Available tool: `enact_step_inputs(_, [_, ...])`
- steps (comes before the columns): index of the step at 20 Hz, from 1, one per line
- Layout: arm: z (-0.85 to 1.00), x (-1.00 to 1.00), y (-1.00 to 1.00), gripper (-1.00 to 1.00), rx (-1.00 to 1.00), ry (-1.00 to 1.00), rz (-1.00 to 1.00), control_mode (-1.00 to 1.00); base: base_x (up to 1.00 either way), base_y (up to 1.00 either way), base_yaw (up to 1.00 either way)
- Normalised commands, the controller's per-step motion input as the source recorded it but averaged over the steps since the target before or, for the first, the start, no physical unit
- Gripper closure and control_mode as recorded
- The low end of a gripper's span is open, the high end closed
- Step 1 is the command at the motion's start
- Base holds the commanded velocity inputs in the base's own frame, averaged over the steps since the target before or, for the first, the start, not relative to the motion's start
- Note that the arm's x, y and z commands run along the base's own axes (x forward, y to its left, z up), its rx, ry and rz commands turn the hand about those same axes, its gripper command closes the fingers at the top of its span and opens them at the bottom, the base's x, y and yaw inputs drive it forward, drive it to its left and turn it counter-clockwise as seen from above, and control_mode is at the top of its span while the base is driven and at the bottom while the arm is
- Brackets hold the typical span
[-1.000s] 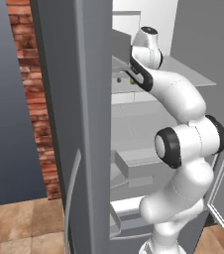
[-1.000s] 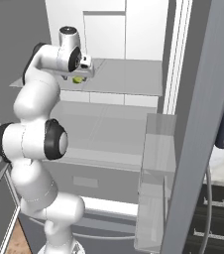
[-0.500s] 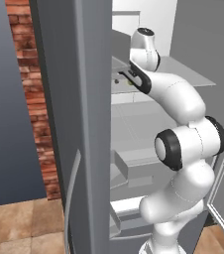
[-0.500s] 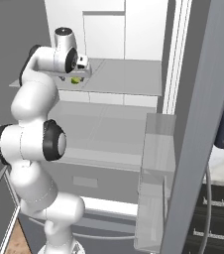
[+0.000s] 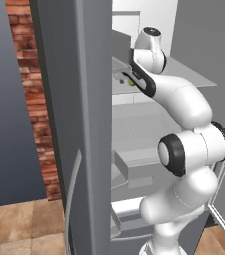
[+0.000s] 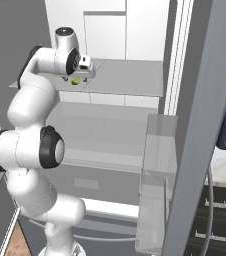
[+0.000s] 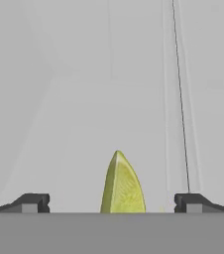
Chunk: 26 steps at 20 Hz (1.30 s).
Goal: There is a bowl on the dining counter. Grab a lemon wedge from the fridge and place it in the bowl. Then get the liquor bottle and glass cup from the cabinet and place them next to the bowl.
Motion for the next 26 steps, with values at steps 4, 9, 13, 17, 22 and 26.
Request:
enact_step_inputs(4, [-0.03,-0.15,-0.2,-1.0,0.0,-0.01,-0.02,-1.0,0.0,0.0,0.0])
enact_step_inputs(9, [-0.12,0.0,0.0,-1.0,0.0,0.0,0.0,-1.0,0.0,0.0,0.0])
enact_step_inputs(13, [-0.15,-0.02,0.0,-1.0,0.0,0.0,0.0,-1.0,0.0,0.0,0.0])
enact_step_inputs(17, [-0.23,0.0,0.0,-1.0,0.0,0.02,0.0,-1.0,0.0,0.0,0.0])
enact_step_inputs(22, [-0.41,0.0,0.07,1.0,0.0,0.07,0.0,-1.0,0.0,0.0,0.0])
enact_step_inputs(26, [-0.42,0.0,0.15,1.0,0.0,0.06,0.0,-1.0,0.0,0.0,0.0])
